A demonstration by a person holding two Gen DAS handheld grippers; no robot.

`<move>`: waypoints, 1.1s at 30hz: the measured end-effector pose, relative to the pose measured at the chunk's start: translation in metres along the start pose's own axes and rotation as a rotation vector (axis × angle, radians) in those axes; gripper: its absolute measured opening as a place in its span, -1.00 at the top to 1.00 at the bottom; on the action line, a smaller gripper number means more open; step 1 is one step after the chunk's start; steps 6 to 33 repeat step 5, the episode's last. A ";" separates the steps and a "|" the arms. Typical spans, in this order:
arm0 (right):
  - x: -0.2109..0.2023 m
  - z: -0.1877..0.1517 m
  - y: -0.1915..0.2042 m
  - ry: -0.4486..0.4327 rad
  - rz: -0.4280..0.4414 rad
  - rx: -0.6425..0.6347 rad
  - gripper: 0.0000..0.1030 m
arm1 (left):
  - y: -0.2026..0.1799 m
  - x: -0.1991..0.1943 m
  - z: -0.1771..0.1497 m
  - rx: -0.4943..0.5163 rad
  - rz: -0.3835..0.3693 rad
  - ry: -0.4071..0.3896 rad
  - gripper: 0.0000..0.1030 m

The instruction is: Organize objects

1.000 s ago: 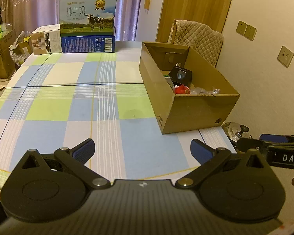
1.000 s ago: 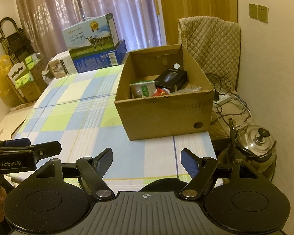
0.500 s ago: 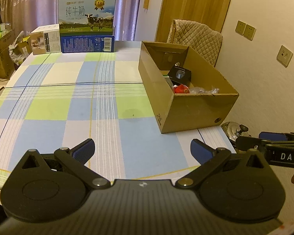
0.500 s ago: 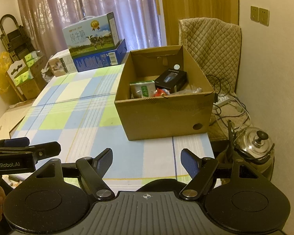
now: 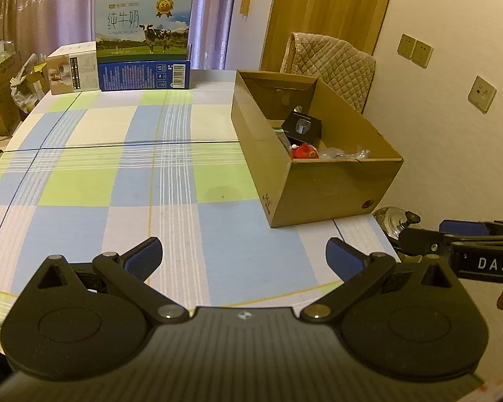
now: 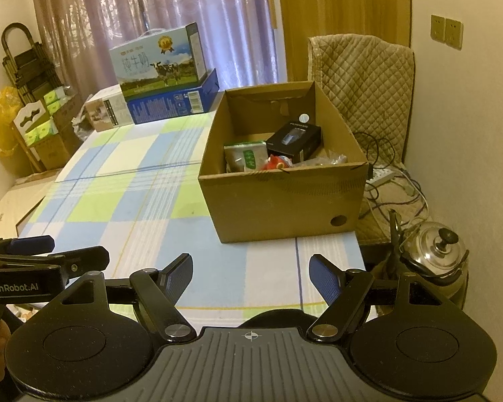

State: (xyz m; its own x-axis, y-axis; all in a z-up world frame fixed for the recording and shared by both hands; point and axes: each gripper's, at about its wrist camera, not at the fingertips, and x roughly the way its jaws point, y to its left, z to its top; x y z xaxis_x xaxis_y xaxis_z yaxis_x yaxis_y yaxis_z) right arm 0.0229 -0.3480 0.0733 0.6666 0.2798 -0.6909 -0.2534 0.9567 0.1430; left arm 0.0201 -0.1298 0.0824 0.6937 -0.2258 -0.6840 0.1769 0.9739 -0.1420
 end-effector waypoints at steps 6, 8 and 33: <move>0.000 0.000 0.001 -0.001 0.002 0.000 -0.43 | 0.002 -0.003 -0.001 -0.017 -0.005 -0.017 -0.98; 0.000 0.000 0.001 -0.001 0.002 0.000 -0.43 | 0.002 -0.003 -0.001 -0.017 -0.005 -0.017 -0.98; 0.000 0.000 0.001 -0.001 0.002 0.000 -0.43 | 0.002 -0.003 -0.001 -0.017 -0.005 -0.017 -0.98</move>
